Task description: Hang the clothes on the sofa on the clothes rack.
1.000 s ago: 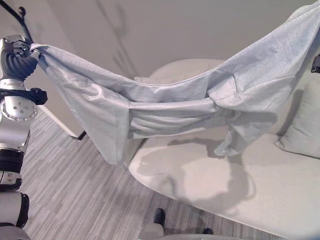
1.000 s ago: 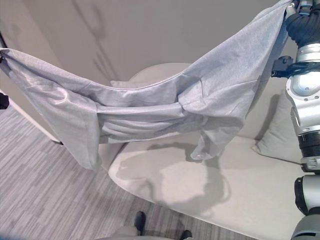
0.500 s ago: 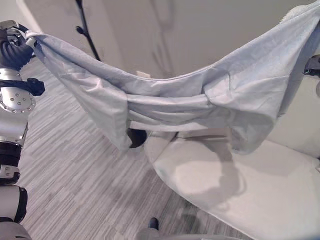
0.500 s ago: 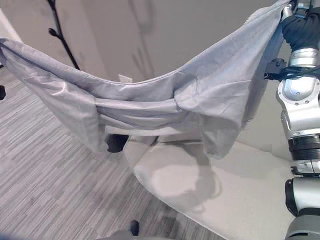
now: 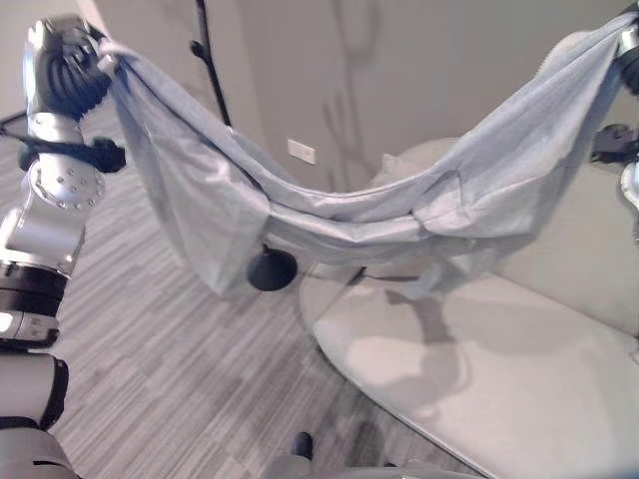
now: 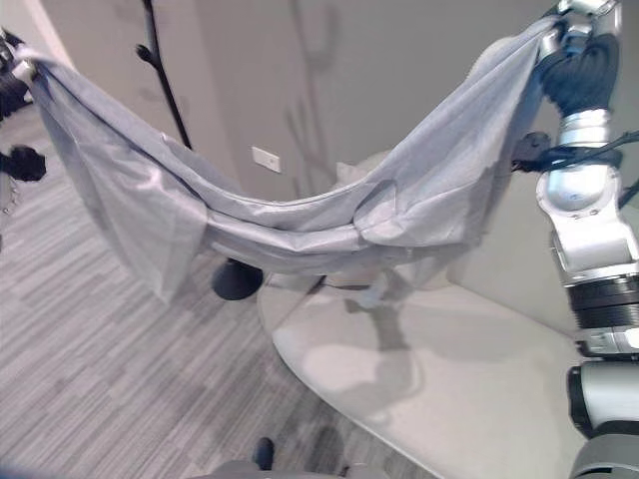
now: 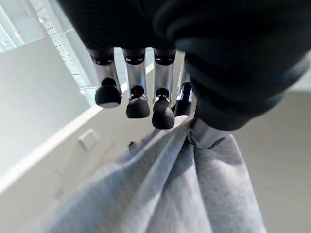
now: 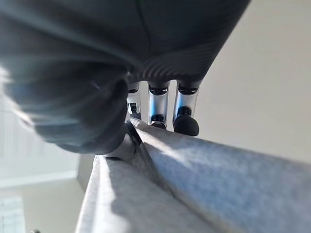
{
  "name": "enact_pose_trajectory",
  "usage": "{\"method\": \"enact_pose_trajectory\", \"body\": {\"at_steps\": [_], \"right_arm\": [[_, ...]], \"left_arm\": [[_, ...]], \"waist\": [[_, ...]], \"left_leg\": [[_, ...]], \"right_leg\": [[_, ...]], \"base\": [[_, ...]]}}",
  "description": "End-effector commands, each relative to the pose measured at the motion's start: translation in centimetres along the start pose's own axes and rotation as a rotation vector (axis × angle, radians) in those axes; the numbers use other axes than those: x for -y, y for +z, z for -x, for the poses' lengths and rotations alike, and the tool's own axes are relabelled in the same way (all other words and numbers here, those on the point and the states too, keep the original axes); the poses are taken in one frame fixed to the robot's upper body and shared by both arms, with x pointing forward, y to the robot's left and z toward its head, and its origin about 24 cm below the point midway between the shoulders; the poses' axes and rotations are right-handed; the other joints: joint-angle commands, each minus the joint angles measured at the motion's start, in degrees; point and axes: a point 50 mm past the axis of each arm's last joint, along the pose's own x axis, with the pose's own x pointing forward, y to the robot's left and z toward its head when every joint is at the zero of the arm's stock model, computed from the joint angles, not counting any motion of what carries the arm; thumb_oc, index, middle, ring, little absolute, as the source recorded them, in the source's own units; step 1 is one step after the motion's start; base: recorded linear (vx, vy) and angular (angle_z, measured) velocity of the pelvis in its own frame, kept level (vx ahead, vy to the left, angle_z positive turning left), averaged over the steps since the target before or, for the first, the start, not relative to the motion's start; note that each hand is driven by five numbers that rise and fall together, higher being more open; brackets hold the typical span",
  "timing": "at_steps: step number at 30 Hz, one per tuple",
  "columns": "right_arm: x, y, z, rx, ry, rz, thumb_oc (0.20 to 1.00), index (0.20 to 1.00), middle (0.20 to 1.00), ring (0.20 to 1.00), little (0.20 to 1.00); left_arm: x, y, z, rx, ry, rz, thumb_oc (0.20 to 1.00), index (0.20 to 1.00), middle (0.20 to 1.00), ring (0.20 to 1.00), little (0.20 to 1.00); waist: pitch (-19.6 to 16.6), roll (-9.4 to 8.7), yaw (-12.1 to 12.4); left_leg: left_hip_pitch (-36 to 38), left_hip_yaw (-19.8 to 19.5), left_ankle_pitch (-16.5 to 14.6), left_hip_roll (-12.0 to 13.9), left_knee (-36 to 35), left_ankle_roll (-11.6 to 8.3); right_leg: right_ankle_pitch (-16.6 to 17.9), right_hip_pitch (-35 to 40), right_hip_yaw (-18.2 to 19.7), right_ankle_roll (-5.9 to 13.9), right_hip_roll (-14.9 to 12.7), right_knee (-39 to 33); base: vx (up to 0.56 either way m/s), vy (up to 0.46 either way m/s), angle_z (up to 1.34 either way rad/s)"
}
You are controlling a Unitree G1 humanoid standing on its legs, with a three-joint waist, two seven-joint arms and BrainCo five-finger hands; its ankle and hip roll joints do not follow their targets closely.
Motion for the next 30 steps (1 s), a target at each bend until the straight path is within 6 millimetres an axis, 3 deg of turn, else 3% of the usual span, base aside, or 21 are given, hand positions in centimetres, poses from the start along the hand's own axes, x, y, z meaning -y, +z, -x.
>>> {"method": "enact_pose_trajectory", "body": {"at_steps": [1,5,8,10,12,13,16,18,20,21,22,25,28,30], "right_arm": [[0.5,2.5,-1.7,0.110,-0.017,-0.038,0.200,0.200,0.200,0.200,0.200],[1.2,2.5,-1.9,0.110,-0.028,-0.030,0.200,0.200,0.200,0.200,0.200],[1.5,2.6,-2.0,0.116,-0.040,-0.024,0.200,0.200,0.200,0.200,0.200],[1.7,2.6,-2.0,0.115,-0.049,-0.023,0.200,0.200,0.200,0.200,0.200],[2.2,2.3,-1.9,0.103,-0.074,-0.019,0.200,0.200,0.200,0.200,0.200],[2.8,2.1,-1.6,0.095,-0.097,-0.007,0.200,0.200,0.200,0.200,0.200],[3.3,1.5,-1.1,0.076,-0.112,0.007,0.200,0.200,0.200,0.200,0.200],[3.8,1.1,-0.6,0.058,-0.119,0.024,0.200,0.200,0.200,0.200,0.200],[3.9,0.7,-0.2,0.045,-0.128,0.033,0.200,0.200,0.200,0.200,0.200],[3.6,0.4,0.1,0.029,-0.137,0.030,0.200,0.200,0.200,0.200,0.200],[3.7,0.3,0.2,0.026,-0.140,0.030,0.200,0.200,0.200,0.200,0.200],[3.4,0.2,0.3,0.021,-0.177,0.025,0.200,0.200,0.200,0.200,0.200],[3.2,-0.1,0.4,0.011,-0.176,0.018,0.200,0.200,0.200,0.200,0.200],[3.3,0.0,0.4,0.015,-0.164,0.031,0.200,0.200,0.200,0.200,0.200]], "left_arm": [[-2.9,0.5,-1.2,0.020,0.130,0.042,0.200,0.200,0.200,0.200,0.200],[-2.4,0.7,-0.9,0.025,0.121,0.071,0.200,0.200,0.200,0.200,0.200],[-2.0,1.3,-1.1,0.053,0.110,0.080,0.200,0.200,0.200,0.200,0.200],[-2.1,1.8,-1.4,0.068,0.116,0.077,0.200,0.200,0.200,0.200,0.200],[-1.8,2.5,-1.8,0.088,0.115,0.100,0.200,0.200,0.200,0.200,0.200],[-1.7,2.7,-2.0,0.095,0.121,0.111,0.200,0.200,0.200,0.200,0.200],[-1.4,2.9,-2.1,0.097,0.111,0.114,0.200,0.200,0.200,0.200,0.200],[-1.3,2.8,-2.0,0.097,0.107,0.113,0.200,0.200,0.200,0.200,0.200],[-0.9,3.0,-2.0,0.104,0.086,0.106,0.200,0.200,0.200,0.200,0.200],[-0.8,3.2,-2.2,0.108,0.079,0.090,0.200,0.200,0.200,0.200,0.200],[-0.8,3.3,-2.3,0.111,0.078,0.088,0.200,0.200,0.200,0.200,0.200],[-1.4,4.3,-2.8,0.155,0.085,0.047,0.200,0.200,0.200,0.200,0.200],[-1.7,4.7,-2.9,0.169,0.094,0.044,0.200,0.200,0.200,0.200,0.200],[-1.2,4.9,-2.8,0.171,0.081,0.070,0.200,0.200,0.200,0.200,0.200]], "waist": [[-3.85,-3.48,0.67],[-2.48,-3.91,0.29],[-2.18,-3.94,-0.13],[-2.01,-4.24,-0.47],[-1.79,-4.39,-1.39],[-2.11,-4.02,-1.88],[-2.65,-2.88,-2.03],[-3.73,-1.55,-2.37],[-4.48,-1.56,-2.71],[-4.40,-2.14,-2.99],[-4.46,-2.65,-2.65],[-3.91,-3.18,-2.25],[-3.97,-3.30,-2.07],[-3.55,-3.46,-2.77]], "left_leg": [[2.80,4.66,-5.92,-4.97,-0.84,-0.43],[-0.62,4.73,-7.23,-4.39,5.21,-1.65],[-2.41,5.58,-6.35,-1.44,5.34,-2.69],[-3.27,5.00,-4.43,1.81,3.97,-3.39],[-3.85,5.25,-1.76,7.47,1.68,-4.55],[-3.57,5.30,0.78,11.46,-0.56,-5.53],[-3.61,3.17,2.37,13.61,-0.72,-7.11],[-2.82,1.39,0.66,12.77,-0.96,-8.56],[-2.62,1.77,-1.89,10.37,-0.24,-8.57],[-2.21,2.32,-4.52,7.98,0.56,-7.42],[-2.43,2.65,-4.75,7.59,0.99,-7.18],[-1.67,5.85,-6.36,3.23,0.20,-4.31],[-0.77,7.21,-6.56,1.25,-1.21,-2.93],[-0.06,6.96,-7.20,-0.49,-1.27,-1.88]], "right_leg": [[6.69,4.00,1.49,5.13,-0.26,-11.14],[7.48,6.26,-0.55,5.29,-0.77,-14.41],[7.82,6.25,-1.71,5.78,-1.87,-14.47],[7.94,5.74,-1.61,6.26,-2.92,-14.29],[7.03,4.70,-2.05,7.05,-4.77,-13.90],[6.45,4.68,-2.04,7.86,-5.85,-13.68],[6.02,5.66,-2.16,8.96,-7.06,-13.46],[6.70,7.10,-2.68,10.39,-9.20,-13.45],[8.34,7.18,-2.89,11.48,-12.80,-12.65],[11.35,5.84,-2.11,11.76,-15.72,-10.85],[11.38,5.47,-1.73,11.76,-16.16,-10.69],[18.72,1.89,-1.94,11.76,-20.16,-7.43],[17.94,0.77,-2.38,11.26,-20.56,-5.10],[14.32,-0.06,0.65,9.72,-16.27,-2.80]], "base": [[0.00,0.000,0.00],[-0.03,-0.008,0.07],[-0.02,0.113,0.44],[-0.03,0.198,0.24],[0.00,0.311,0.06],[0.07,0.274,0.17],[0.14,0.330,0.11],[0.21,0.453,-0.08],[0.18,0.558,0.17],[0.11,0.473,0.41],[0.06,0.398,0.32],[0.01,0.454,0.10],[0.02,0.303,-0.12],[0.06,0.319,0.07]]}}
